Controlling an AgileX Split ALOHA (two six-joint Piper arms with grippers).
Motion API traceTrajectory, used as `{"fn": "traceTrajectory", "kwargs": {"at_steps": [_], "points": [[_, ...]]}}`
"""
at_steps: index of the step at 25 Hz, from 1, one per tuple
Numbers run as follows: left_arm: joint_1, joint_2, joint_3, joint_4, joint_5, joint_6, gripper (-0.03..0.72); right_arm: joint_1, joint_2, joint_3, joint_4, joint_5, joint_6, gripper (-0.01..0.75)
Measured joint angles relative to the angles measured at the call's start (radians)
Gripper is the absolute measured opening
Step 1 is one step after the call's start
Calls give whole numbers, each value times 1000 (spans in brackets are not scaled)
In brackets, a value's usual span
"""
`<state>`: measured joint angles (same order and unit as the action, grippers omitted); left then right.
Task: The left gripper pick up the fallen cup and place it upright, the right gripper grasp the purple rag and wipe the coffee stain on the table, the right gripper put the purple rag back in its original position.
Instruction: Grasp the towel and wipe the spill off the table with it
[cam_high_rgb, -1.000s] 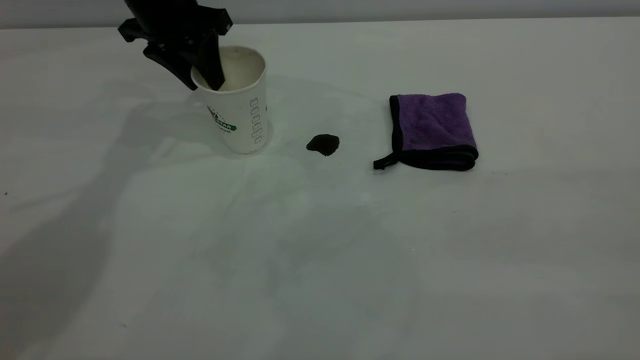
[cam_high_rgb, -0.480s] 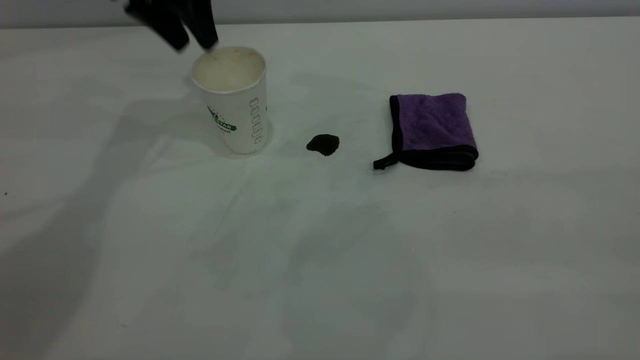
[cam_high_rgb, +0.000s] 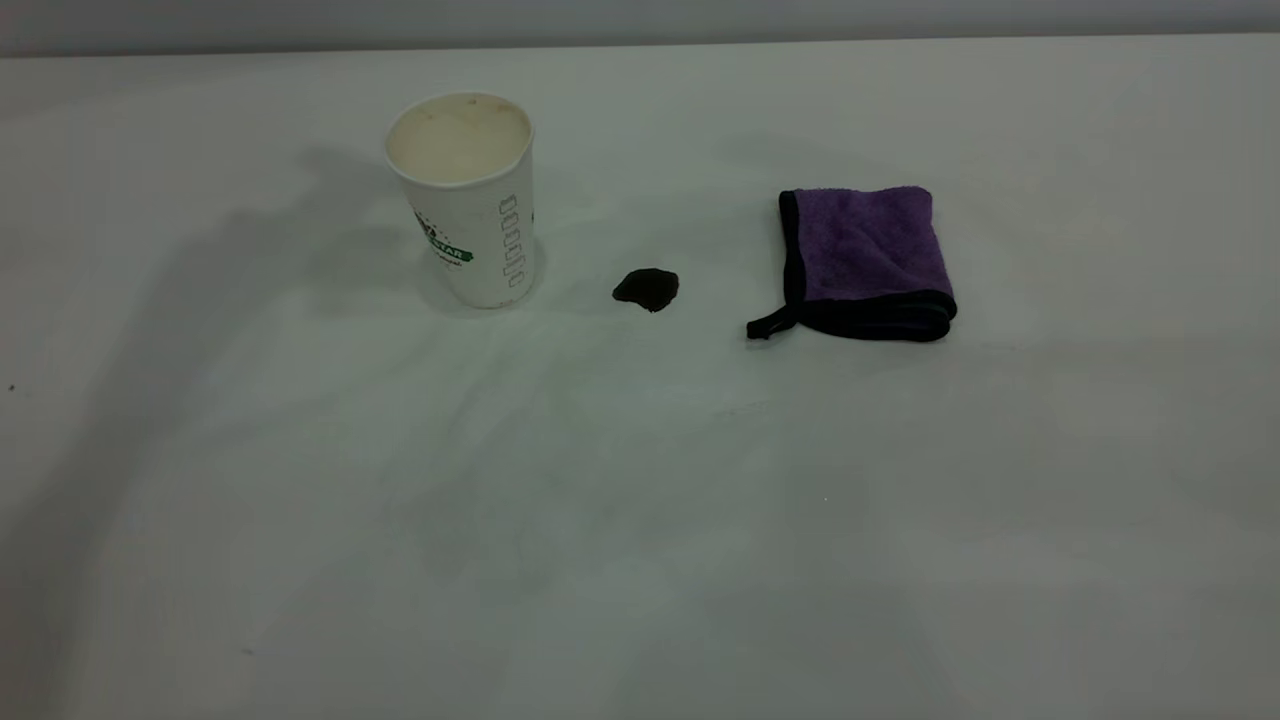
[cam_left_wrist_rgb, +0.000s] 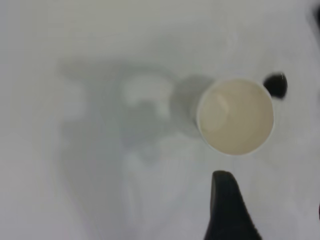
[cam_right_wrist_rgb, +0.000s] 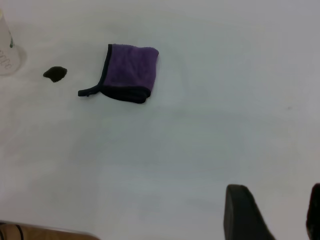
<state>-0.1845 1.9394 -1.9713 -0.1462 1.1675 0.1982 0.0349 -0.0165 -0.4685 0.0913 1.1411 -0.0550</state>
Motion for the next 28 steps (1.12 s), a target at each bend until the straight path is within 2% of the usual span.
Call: {"fn": "traceTrajectory", "kwargs": {"at_steps": [4, 7, 16, 23, 28], "points": [[0, -176, 2, 44, 0, -62, 496, 0, 0, 0, 0, 0, 0, 346], [0, -323, 79, 46, 0, -74, 496, 0, 0, 0, 0, 0, 0, 346], [0, -752, 646, 123, 0, -75, 496, 0, 0, 0, 0, 0, 0, 346], [0, -1031, 1105, 124, 0, -97, 496, 0, 0, 0, 0, 0, 0, 346], [0, -1223, 1348, 124, -20, -105, 496, 0, 0, 0, 0, 0, 0, 346]]}}
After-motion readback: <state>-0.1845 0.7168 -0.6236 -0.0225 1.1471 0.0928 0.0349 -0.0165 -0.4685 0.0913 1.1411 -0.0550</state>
